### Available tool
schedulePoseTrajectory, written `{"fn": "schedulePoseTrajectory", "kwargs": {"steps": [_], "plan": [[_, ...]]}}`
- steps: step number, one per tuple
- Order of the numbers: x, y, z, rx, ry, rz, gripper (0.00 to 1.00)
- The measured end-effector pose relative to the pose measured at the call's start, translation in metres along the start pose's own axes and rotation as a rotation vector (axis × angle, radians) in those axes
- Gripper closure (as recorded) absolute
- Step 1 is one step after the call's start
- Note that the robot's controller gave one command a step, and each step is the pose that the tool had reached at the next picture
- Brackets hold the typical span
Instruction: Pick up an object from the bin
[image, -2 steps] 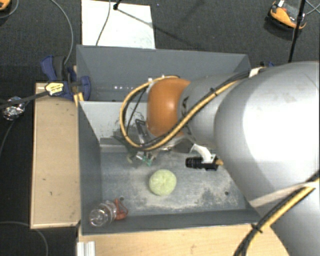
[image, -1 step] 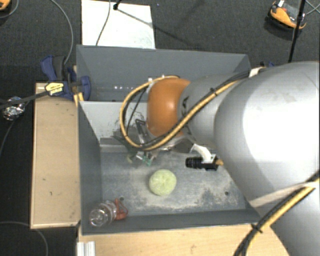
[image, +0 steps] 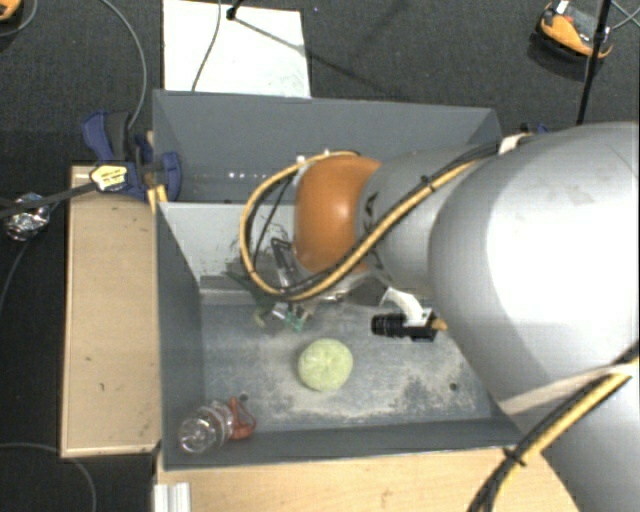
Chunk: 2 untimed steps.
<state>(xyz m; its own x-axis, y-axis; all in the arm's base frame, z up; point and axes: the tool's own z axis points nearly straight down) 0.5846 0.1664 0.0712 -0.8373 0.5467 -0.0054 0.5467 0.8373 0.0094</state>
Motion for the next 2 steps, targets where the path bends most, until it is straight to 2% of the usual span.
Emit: {"fn": "schedulePoseTrajectory", "kwargs": {"steps": [2], "plan": [[0.001,-0.001,-0.021,0.002,0.003,0.001,1.0]]}}
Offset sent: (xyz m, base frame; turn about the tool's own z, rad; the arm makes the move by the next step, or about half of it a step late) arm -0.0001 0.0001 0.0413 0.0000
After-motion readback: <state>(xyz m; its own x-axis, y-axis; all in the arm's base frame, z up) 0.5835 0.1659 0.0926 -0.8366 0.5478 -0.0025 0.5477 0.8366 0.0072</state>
